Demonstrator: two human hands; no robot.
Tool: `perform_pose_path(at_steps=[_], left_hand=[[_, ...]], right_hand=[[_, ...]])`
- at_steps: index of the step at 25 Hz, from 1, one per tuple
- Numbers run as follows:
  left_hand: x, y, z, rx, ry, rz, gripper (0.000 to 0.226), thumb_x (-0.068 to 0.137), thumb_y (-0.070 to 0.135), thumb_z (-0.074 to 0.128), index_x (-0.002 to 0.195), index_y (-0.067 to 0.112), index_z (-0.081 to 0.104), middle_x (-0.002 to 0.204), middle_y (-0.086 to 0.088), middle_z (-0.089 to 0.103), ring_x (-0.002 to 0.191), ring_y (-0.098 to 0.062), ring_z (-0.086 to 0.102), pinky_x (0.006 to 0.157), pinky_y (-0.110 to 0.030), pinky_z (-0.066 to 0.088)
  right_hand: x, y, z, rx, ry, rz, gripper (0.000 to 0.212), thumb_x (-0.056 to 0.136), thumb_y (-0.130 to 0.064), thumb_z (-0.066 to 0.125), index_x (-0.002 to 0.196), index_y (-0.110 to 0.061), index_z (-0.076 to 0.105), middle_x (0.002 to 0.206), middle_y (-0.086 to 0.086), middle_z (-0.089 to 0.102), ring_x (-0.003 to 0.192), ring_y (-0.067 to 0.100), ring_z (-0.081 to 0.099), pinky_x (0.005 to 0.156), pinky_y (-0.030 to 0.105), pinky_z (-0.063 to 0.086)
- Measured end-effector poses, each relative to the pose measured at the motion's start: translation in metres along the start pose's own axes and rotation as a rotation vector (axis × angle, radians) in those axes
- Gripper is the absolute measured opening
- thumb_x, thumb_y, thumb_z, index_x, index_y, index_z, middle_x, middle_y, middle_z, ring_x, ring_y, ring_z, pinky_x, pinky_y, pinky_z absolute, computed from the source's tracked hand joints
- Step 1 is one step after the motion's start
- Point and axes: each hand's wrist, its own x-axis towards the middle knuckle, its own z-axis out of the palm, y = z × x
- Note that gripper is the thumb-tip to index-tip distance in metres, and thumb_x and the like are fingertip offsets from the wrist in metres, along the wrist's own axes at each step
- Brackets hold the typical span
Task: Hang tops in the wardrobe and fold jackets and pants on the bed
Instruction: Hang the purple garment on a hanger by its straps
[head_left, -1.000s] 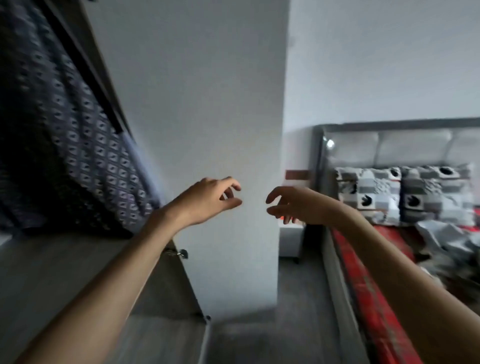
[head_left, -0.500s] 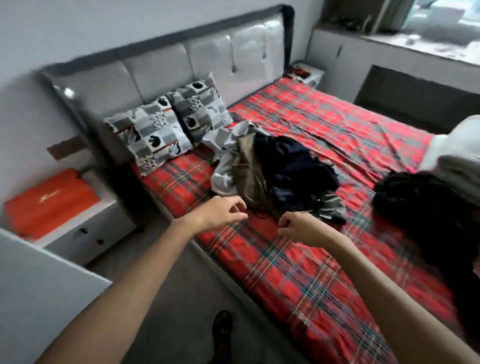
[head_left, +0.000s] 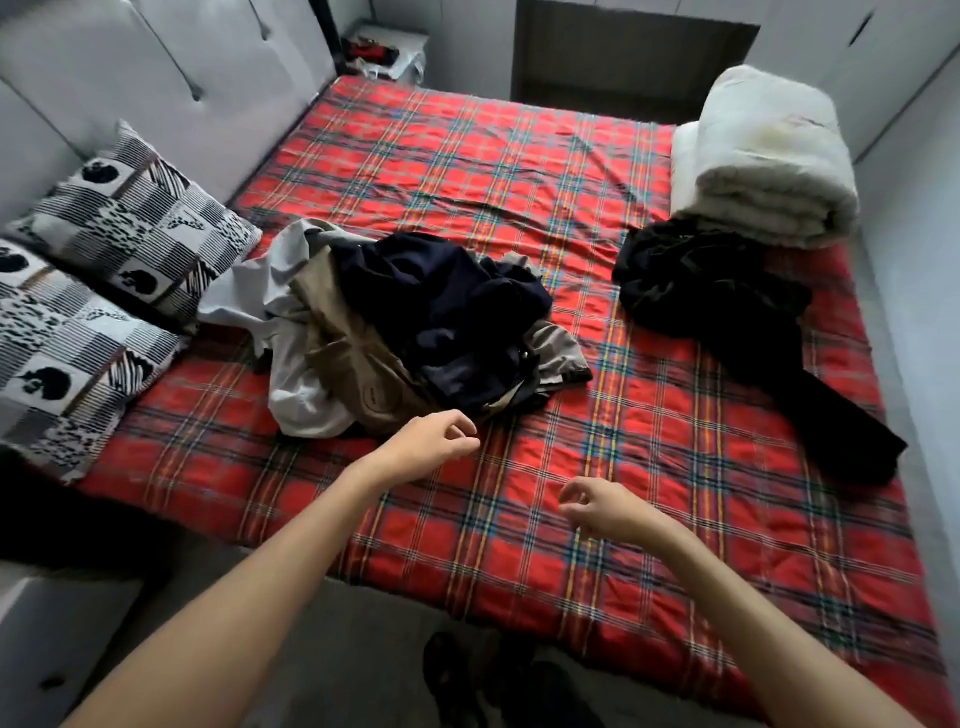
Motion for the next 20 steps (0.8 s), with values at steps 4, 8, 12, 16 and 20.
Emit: perform_pose_path(at_steps=[4, 8, 12, 16, 20], left_hand=[[0.054, -0.026, 0.007, -0.023, 0.015, -0.131, 0.048, 0.090, 0.040, 0.065, 0.131, 0.021, 0.051, 0.120, 0.002, 0.058, 0.109, -0.016, 0.056, 0.089, -0.027, 0.040], [0.137, -0.068, 0.006, -0.151, 0.064, -0.343, 0.050, 0.088, 0.040, 0.067, 0.131, 0.022, 0.047, 0.122, -0.001, 0.057, 0.110, -0.023, 0.059, 0.090, -0.036, 0.045], [0.188, -0.120, 0.010, -0.294, 0.145, -0.482, 0.049, 0.087, 0.034, 0.069, 0.129, 0.019, 0.047, 0.122, -0.009, 0.058, 0.109, -0.027, 0.061, 0.096, -0.043, 0.047], [0.218, -0.167, 0.007, -0.252, 0.224, -0.585, 0.056, 0.088, 0.031, 0.069, 0.136, 0.015, 0.044, 0.134, -0.012, 0.053, 0.119, -0.030, 0.054, 0.102, -0.040, 0.043], [0.257, -0.215, -0.003, -0.285, 0.487, -0.678, 0.098, 0.083, 0.036, 0.076, 0.152, 0.008, 0.014, 0.151, -0.022, 0.029, 0.139, -0.036, 0.033, 0.111, -0.039, 0.028]], right_hand=[[0.065, 0.008, -0.008, 0.276, 0.086, 0.051, 0.020, 0.096, -0.021, 0.057, 0.114, -0.014, 0.058, 0.086, 0.005, 0.070, 0.066, 0.013, 0.064, 0.064, 0.030, 0.053], [0.174, 0.009, -0.017, 0.340, 0.100, 0.102, 0.036, 0.093, -0.026, 0.060, 0.126, -0.017, 0.052, 0.094, 0.006, 0.068, 0.073, 0.019, 0.066, 0.072, 0.037, 0.054], [0.248, 0.004, -0.009, -0.289, 0.289, -0.051, 0.076, 0.082, -0.043, 0.072, 0.146, -0.032, 0.033, 0.148, 0.018, 0.035, 0.129, 0.036, 0.043, 0.099, 0.044, 0.044], [0.318, -0.019, -0.006, -0.686, 0.387, -0.200, 0.121, 0.068, -0.057, 0.079, 0.155, -0.031, 0.000, 0.160, 0.023, -0.005, 0.146, 0.049, 0.003, 0.110, 0.065, 0.023], [0.397, -0.046, 0.038, -0.776, 0.334, -0.231, 0.134, 0.060, -0.051, 0.085, 0.155, -0.029, -0.007, 0.160, 0.027, 0.001, 0.145, 0.051, 0.006, 0.106, 0.069, 0.022]])
